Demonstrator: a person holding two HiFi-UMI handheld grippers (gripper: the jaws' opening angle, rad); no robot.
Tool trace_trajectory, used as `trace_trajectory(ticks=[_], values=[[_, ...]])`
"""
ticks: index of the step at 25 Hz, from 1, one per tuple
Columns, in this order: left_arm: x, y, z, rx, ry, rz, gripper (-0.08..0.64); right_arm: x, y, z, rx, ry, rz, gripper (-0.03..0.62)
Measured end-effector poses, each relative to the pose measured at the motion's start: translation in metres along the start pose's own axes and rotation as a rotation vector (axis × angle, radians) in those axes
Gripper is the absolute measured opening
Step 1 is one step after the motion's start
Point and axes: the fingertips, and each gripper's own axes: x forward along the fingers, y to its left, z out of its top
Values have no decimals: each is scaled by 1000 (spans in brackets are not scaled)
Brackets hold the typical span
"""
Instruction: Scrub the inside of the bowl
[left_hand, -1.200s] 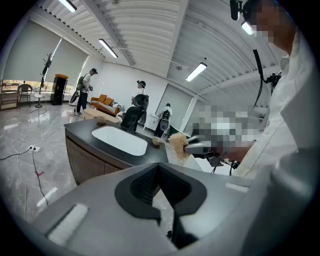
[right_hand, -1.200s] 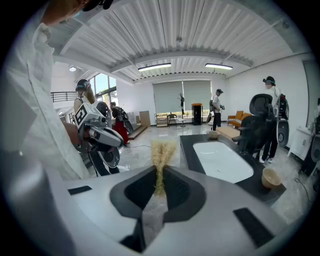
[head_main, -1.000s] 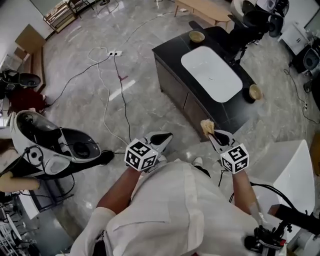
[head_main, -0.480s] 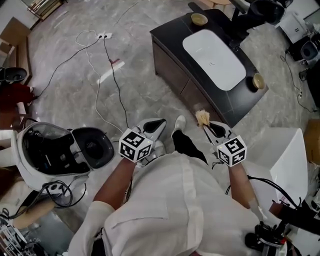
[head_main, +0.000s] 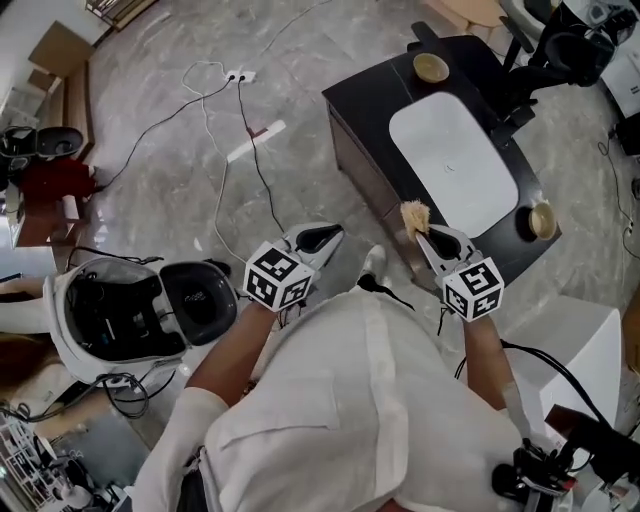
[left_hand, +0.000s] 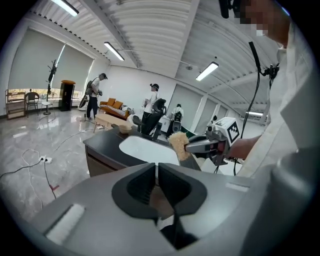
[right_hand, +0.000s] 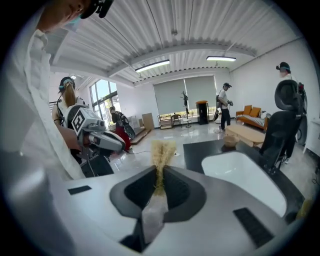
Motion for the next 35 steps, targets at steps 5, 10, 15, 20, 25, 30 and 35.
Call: trace_trajectory(ticks=[5, 10, 15, 20, 25, 30, 35], values=[[45, 44, 56, -28, -7, 15, 6, 15, -66, 34, -5, -16, 3, 35], [104, 70, 97, -47, 3, -31, 8, 19, -122, 31, 37, -12, -41, 35], [159, 108, 135, -38, 59, -98, 9, 28, -165, 39, 88, -18, -110, 35], [226, 166, 166, -75, 105, -170, 22, 42, -194, 46, 159, -16, -221, 35], [288, 227, 199, -135, 167, -233, 50, 67, -216, 68, 228, -24, -349, 35], [350, 277, 212, -175, 272, -288, 68, 95, -228, 94, 283, -33, -464, 35], [408, 311, 213, -245, 344, -307, 99, 111, -220, 100, 339, -15, -582, 35]])
